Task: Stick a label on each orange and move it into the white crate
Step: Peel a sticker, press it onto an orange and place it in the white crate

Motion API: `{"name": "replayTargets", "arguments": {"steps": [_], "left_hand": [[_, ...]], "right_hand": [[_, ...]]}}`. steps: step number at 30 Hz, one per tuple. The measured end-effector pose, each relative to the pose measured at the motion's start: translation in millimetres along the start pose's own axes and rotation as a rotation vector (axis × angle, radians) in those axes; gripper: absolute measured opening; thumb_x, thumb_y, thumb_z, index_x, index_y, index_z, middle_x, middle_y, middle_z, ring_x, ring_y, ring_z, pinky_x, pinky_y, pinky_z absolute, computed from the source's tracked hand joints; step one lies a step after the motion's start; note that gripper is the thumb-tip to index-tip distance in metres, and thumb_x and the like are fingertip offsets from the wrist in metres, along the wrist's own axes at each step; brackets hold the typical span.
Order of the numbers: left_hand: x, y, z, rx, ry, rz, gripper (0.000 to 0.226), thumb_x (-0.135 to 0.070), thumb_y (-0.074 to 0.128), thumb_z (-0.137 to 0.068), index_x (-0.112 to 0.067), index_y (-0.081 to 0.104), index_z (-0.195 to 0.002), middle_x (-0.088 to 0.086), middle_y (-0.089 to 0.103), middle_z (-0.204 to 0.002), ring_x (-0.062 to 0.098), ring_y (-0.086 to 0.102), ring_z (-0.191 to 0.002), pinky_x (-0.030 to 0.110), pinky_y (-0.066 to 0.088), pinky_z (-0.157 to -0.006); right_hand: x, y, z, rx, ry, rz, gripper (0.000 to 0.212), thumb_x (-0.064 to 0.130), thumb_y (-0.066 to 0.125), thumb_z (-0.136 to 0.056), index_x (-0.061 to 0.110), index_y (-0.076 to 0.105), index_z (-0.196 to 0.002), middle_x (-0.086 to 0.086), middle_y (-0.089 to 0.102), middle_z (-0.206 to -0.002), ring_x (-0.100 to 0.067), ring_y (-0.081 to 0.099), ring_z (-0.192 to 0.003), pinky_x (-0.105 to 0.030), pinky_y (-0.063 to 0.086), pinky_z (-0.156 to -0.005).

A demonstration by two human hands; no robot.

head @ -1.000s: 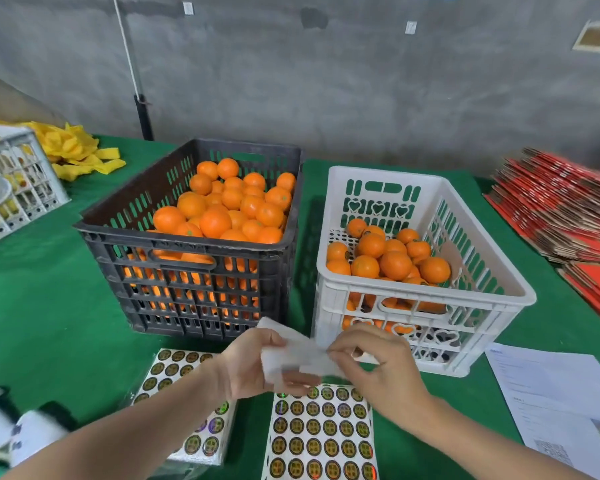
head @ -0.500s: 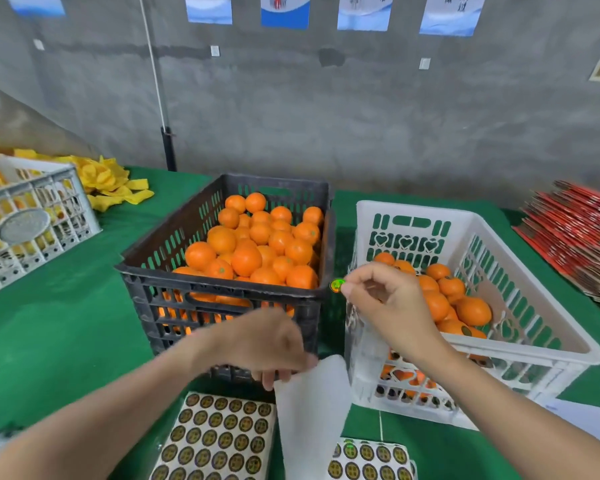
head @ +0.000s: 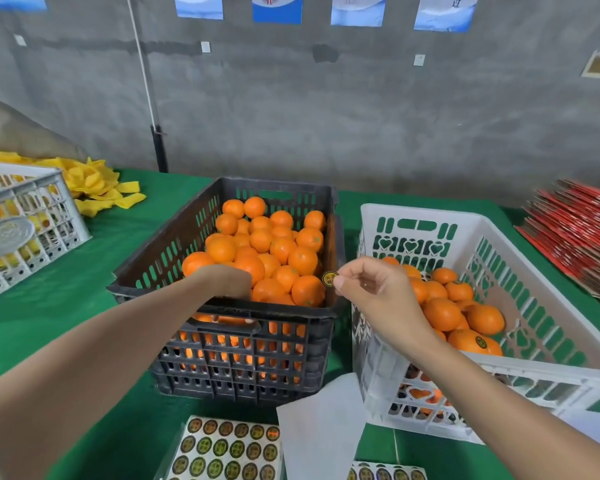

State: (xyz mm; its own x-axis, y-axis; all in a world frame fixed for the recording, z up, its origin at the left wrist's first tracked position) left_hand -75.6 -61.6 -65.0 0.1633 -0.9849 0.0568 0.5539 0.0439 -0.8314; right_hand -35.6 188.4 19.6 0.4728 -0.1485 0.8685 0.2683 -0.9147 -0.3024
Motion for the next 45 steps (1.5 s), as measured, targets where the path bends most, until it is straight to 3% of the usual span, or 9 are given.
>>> {"name": "replayTargets", "arguments": {"steps": [1, 2, 6, 13, 20, 23, 27, 40, 45], "left_hand": [[0.1, -3.6, 1.8, -0.013, 0.037, 0.084, 0.026, -0.035, 0.050, -0.093, -0.013, 0.064, -0.095, -0.004, 0.041, -0.087, 0.026, 0.061, -0.086, 0.042, 0.047, -0.085], [0.4, -8.9, 5.9, -0.021, 0.065, 0.307, 0.029, -0.041, 0.056, -0.091, -0.013, 0.062, -0.088, 0.008, 0.063, -0.088, 0.022, 0.060, -0.076, 0.040, 0.050, -0.078], [-9.8, -37.3, 39.5, 0.092, 0.314, 1.456, 0.057, -0.033, 0.066, -0.079, -0.009, 0.048, -0.128, 0.017, 0.064, -0.120, 0.030, 0.071, -0.093, 0.040, 0.059, -0.067], [-71.2, -44.0, 94.9, 0.271, 0.608, 1.862, 0.055, -0.034, 0.057, -0.080, -0.011, 0.050, -0.130, 0.025, 0.060, -0.125, 0.039, 0.069, -0.094, 0.043, 0.058, -0.066], [-117.4, -24.8, 112.1, 0.412, 0.597, 1.859, 0.065, -0.055, 0.040, -0.088, -0.005, 0.051, -0.128, 0.024, 0.067, -0.087, 0.020, 0.060, -0.055, 0.022, 0.051, -0.046], [-127.1, -21.2, 115.7, 0.423, 0.661, 1.842, 0.071, -0.056, 0.050, -0.078, -0.007, 0.051, -0.129, 0.020, 0.066, -0.091, 0.020, 0.058, -0.058, 0.021, 0.048, -0.048], [-127.6, -17.7, 115.7, 0.224, 0.687, 1.764, 0.054, -0.032, 0.067, -0.079, -0.024, 0.054, -0.130, 0.013, 0.065, -0.103, 0.023, 0.058, -0.065, 0.024, 0.046, -0.055], [-145.2, -2.9, 124.9, 0.026, 0.601, 1.607, 0.044, -0.031, 0.062, -0.070, -0.013, 0.060, -0.110, 0.008, 0.064, -0.088, 0.018, 0.056, -0.067, 0.025, 0.043, -0.060], [-149.9, 2.0, 130.0, 0.033, 0.600, 1.523, 0.039, -0.036, 0.059, -0.070, -0.017, 0.059, -0.104, 0.004, 0.062, -0.084, 0.016, 0.053, -0.065, 0.025, 0.041, -0.061]], "right_hand": [[-0.1, -2.2, 0.4, -0.009, 0.001, 0.000, 0.015, 0.004, 0.065, -0.085, 0.015, 0.066, -0.075, -0.012, 0.065, -0.077, -0.018, 0.057, -0.071, -0.022, 0.048, -0.067], [-0.7, -4.7, 0.9, -0.019, 0.008, -0.002, 0.016, 0.004, 0.065, -0.085, 0.016, 0.065, -0.075, -0.012, 0.065, -0.077, -0.017, 0.057, -0.071, -0.020, 0.048, -0.066], [-6.6, -14.3, 0.6, -0.061, 0.085, -0.073, 0.018, 0.003, 0.064, -0.086, 0.017, 0.065, -0.075, -0.013, 0.066, -0.077, -0.030, 0.062, -0.077, -0.028, 0.052, -0.072], [12.5, -16.8, 5.4, -0.006, 0.055, -0.139, 0.022, 0.003, 0.061, -0.087, 0.020, 0.064, -0.073, 0.012, 0.067, -0.073, -0.002, 0.059, -0.070, -0.016, 0.049, -0.070], [23.2, -31.8, 14.1, 0.009, 0.022, -0.148, 0.017, 0.004, 0.058, -0.089, 0.015, 0.062, -0.077, 0.001, 0.065, -0.110, -0.013, 0.059, -0.104, -0.028, 0.049, -0.089], [21.1, -38.9, 18.1, 0.008, 0.048, -0.164, 0.014, 0.005, 0.057, -0.089, 0.013, 0.061, -0.079, -0.002, 0.065, -0.112, -0.020, 0.060, -0.104, -0.038, 0.048, -0.092], [24.9, -43.3, 22.4, 0.072, 0.035, -0.115, 0.016, 0.006, 0.057, -0.089, 0.015, 0.061, -0.077, -0.002, 0.064, -0.112, -0.015, 0.059, -0.104, -0.030, 0.050, -0.088], [40.6, -40.9, 35.7, 0.131, -0.160, 0.418, 0.009, 0.013, 0.061, -0.090, 0.009, 0.059, -0.082, -0.001, 0.054, -0.105, -0.009, 0.050, -0.098, -0.027, 0.042, -0.084], [41.3, -41.3, 37.9, 0.200, -0.148, 0.619, 0.012, 0.024, 0.056, -0.092, 0.014, 0.056, -0.086, 0.000, 0.054, -0.101, -0.019, 0.052, -0.092, -0.040, 0.043, -0.081]]}}
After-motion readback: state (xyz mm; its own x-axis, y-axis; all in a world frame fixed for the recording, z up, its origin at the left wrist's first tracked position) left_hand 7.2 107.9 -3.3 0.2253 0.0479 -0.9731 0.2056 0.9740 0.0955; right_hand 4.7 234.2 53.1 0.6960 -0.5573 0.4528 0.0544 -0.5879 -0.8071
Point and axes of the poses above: each hand's wrist, its own z-axis away from the middle knuckle, its own y-axis out of the palm, x = y × z, the point moved 6 cm from there along -z, towards the middle knuckle
